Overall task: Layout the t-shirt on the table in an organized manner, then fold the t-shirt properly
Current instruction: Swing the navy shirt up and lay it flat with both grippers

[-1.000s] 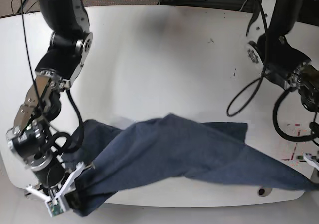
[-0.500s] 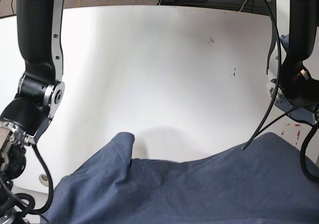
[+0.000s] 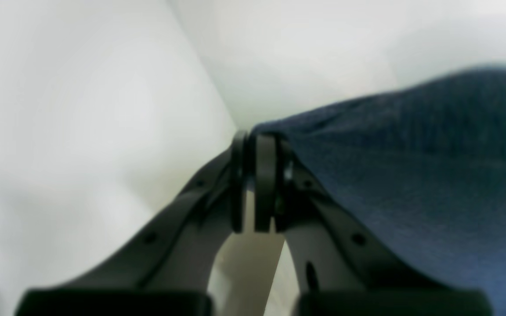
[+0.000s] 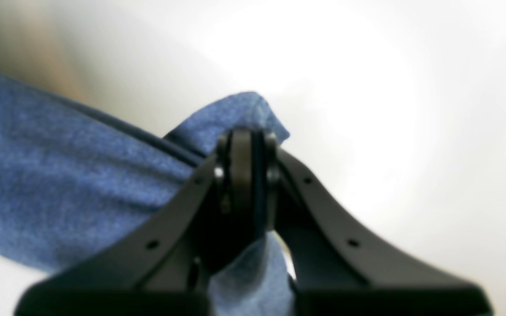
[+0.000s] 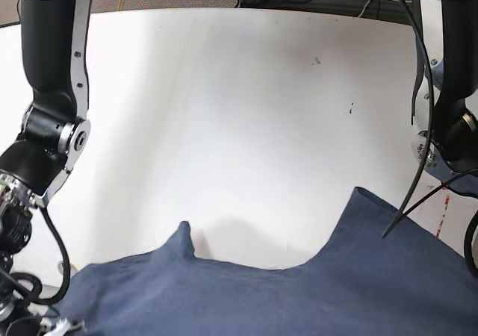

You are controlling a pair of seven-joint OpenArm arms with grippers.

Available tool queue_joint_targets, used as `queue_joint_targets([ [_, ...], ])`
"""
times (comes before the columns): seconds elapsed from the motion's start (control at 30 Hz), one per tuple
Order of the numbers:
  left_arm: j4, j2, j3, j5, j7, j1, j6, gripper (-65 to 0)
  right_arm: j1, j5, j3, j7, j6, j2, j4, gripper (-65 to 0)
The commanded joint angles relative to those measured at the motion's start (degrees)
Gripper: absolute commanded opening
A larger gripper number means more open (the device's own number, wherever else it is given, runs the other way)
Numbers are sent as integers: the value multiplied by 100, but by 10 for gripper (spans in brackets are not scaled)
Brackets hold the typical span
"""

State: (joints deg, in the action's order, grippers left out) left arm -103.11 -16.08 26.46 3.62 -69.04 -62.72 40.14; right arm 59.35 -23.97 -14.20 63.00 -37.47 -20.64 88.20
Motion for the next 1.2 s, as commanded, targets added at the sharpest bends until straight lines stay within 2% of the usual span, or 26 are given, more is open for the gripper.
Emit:
queue_joint_targets([
  [0.0, -129, -32, -22, -6, 77, 122, -14, -640, -278, -25, -220, -10, -55, -147, 274, -650],
  [0.23, -392, -23, -4, -14, 77, 1072, -14, -642, -1852, -351, -818, -10, -169, -147, 916, -650],
  [0.4, -762, -23, 93, -23, 77, 2136, -14, -643, -3197, -755, -1266, -10, -169, -76, 1312, -650],
  [0.53, -981, 12, 392, -23, 86, 3059, -14, -644, -4261, -1045, -1591, -19, -169, 223, 1531, -650],
  [0.67, -1008, 214, 919, -14, 95, 4017, -14, -644, -5236, -1300, -1873, -37, -169, 539, 1610, -650],
  [0.83, -1016, 399, 1499, -14, 104, 5116, -14, -644, -6230, -1423, -1917, -239, -178, 794, 1610, -650],
  [1.0, -999, 487, 1772, -14, 218, 5995, -14, -644, -6951, -1370, -1890, -546, -253, 987, 1610, -650],
  [1.17, -981, 636, 1816, -14, 596, 6786, -14, -644, -7381, -1370, -1881, -617, -253, 1111, 1610, -650],
])
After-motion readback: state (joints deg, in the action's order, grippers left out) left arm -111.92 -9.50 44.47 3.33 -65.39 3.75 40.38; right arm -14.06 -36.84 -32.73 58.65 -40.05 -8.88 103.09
